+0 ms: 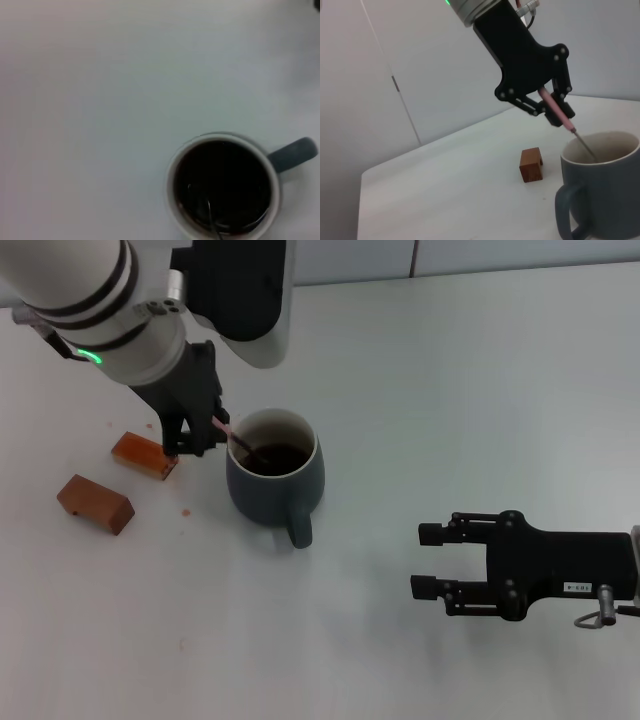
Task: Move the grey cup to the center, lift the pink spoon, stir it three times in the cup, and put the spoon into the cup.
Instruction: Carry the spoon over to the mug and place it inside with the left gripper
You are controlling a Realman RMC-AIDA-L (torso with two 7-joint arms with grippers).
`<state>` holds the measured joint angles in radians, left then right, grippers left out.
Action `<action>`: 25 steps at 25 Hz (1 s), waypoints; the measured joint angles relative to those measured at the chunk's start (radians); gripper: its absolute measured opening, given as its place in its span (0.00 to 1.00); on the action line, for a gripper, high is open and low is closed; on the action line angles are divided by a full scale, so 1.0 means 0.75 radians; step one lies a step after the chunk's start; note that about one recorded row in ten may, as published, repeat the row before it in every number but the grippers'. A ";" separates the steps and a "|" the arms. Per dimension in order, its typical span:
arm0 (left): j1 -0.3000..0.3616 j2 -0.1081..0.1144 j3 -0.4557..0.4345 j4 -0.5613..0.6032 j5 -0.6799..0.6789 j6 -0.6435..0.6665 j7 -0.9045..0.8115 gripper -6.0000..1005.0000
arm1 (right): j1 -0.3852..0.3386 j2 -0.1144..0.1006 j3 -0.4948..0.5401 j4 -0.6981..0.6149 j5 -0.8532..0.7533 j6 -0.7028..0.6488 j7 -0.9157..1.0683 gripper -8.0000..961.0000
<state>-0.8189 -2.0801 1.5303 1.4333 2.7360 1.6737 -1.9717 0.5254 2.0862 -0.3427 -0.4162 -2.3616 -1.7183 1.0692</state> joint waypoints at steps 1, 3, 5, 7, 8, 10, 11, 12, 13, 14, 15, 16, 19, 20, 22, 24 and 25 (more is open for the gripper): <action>-0.003 0.000 -0.003 -0.001 0.013 -0.014 -0.001 0.22 | 0.000 0.000 -0.001 0.001 0.000 0.000 0.000 0.73; -0.004 0.000 -0.003 -0.001 0.015 -0.021 -0.001 0.22 | 0.000 0.000 -0.001 0.001 0.000 0.000 0.000 0.73; -0.006 0.000 0.001 -0.001 0.014 -0.036 -0.002 0.22 | 0.001 0.000 -0.006 0.001 0.000 0.001 0.000 0.73; -0.007 0.000 0.022 0.000 0.000 -0.039 -0.003 0.23 | 0.001 0.000 -0.012 0.001 0.001 0.001 0.000 0.73; -0.008 0.000 0.033 0.002 -0.009 -0.037 -0.005 0.23 | 0.001 0.000 -0.014 0.001 0.002 0.001 0.001 0.73; -0.008 0.000 0.054 0.006 -0.042 -0.027 -0.006 0.23 | 0.002 0.000 -0.014 0.001 0.002 0.002 0.001 0.73; -0.008 0.000 0.057 0.006 -0.051 -0.024 -0.006 0.23 | 0.004 0.000 -0.014 0.001 0.001 0.002 0.001 0.73; -0.008 0.000 0.057 0.007 -0.064 -0.019 -0.006 0.23 | 0.004 0.000 -0.014 0.001 0.001 0.002 0.001 0.73; -0.007 0.000 0.057 0.007 -0.070 -0.016 -0.006 0.23 | 0.004 0.000 -0.014 0.001 0.001 0.002 0.001 0.73; -0.005 0.000 0.056 0.008 -0.072 -0.009 -0.006 0.23 | 0.005 0.000 -0.014 0.001 0.001 0.002 0.001 0.73; -0.003 0.000 0.055 0.009 -0.072 -0.001 -0.006 0.24 | 0.005 0.000 -0.014 0.001 0.001 0.002 0.001 0.73; 0.002 0.000 0.053 0.013 -0.064 0.016 -0.006 0.24 | 0.005 0.000 -0.014 0.001 0.001 0.003 0.001 0.73; 0.006 0.001 0.039 0.016 -0.054 0.022 -0.006 0.24 | 0.005 0.000 -0.013 0.001 0.001 0.003 0.002 0.73; 0.006 0.002 0.027 0.016 -0.050 0.021 -0.005 0.24 | 0.005 0.000 -0.013 0.001 0.001 0.003 0.002 0.73; 0.007 0.003 0.017 0.016 -0.046 0.020 -0.003 0.24 | 0.005 0.000 -0.013 0.001 0.000 0.004 0.002 0.73; 0.002 0.004 -0.004 0.011 -0.008 0.018 -0.002 0.25 | 0.005 0.000 -0.013 0.001 0.000 0.004 0.002 0.73; 0.000 0.003 -0.006 0.009 0.006 0.015 -0.004 0.25 | 0.005 0.000 -0.013 0.001 0.000 0.004 0.002 0.73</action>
<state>-0.8191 -2.0775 1.5260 1.4401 2.7406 1.6853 -1.9745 0.5293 2.0862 -0.3527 -0.4157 -2.3617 -1.7150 1.0706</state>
